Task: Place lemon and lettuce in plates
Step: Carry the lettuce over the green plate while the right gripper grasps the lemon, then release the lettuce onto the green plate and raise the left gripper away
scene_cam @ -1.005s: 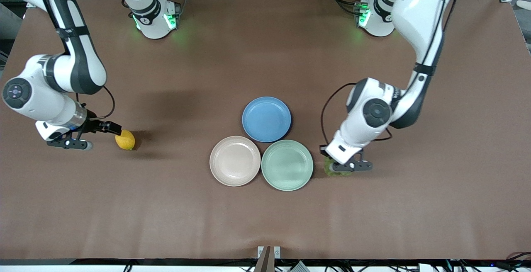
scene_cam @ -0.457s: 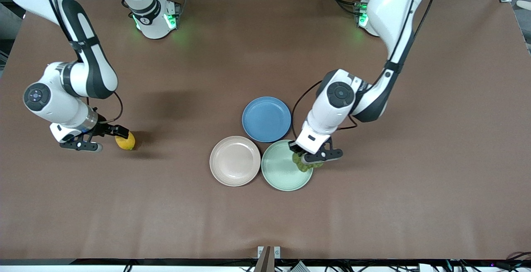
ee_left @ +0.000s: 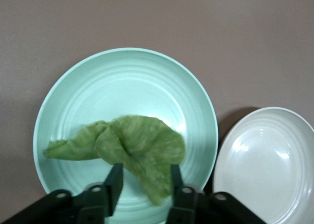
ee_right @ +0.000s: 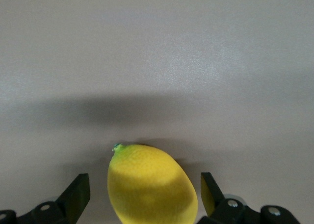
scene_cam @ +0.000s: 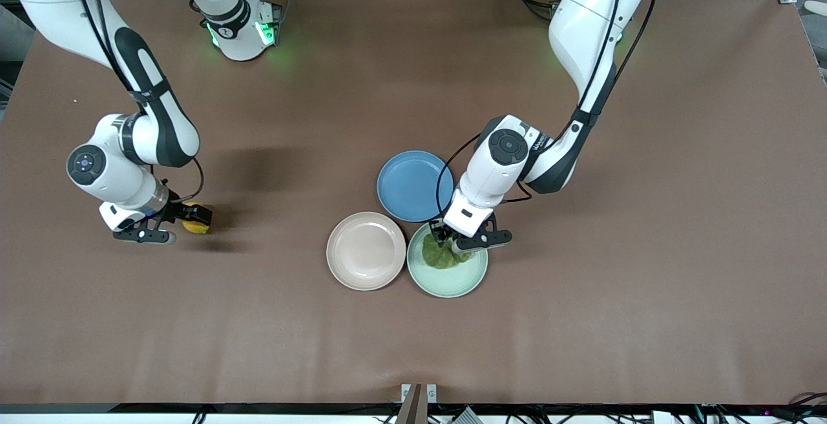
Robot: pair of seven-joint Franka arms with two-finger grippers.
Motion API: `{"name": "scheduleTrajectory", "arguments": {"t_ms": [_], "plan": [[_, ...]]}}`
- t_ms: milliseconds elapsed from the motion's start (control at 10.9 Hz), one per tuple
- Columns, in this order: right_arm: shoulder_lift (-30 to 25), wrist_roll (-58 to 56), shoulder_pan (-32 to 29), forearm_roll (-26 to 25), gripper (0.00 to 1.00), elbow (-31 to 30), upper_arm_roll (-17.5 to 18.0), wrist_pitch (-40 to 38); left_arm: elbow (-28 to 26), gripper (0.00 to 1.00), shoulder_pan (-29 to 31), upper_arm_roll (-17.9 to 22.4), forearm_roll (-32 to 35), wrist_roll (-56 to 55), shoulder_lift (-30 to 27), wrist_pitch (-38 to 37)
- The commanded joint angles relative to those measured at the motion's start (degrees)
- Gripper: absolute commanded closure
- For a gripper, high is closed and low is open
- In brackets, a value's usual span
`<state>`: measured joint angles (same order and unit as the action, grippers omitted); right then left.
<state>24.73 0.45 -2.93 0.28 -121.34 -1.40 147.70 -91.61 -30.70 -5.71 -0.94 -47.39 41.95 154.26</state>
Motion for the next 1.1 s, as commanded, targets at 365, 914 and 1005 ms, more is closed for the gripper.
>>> {"name": "scheduleTrajectory", "arguments": {"t_ms": [365,914,1005], "plan": [[3.48,-3.34,-0.76,0.78,0.00,-1.96,0.00,7.66,0.64,0.00,3.09,1.14,1.11,3.24,-6.60,-4.03],[4.01,-3.62,-0.85,0.78,0.07,-2.68,0.00,9.54,0.64,0.00,14.06,0.71,1.03,23.43,-20.92,-24.76],[4.01,-3.62,-0.76,0.78,0.22,-2.68,0.08,9.54,0.64,0.00,16.53,0.62,0.68,29.14,-22.86,-28.89]]}}
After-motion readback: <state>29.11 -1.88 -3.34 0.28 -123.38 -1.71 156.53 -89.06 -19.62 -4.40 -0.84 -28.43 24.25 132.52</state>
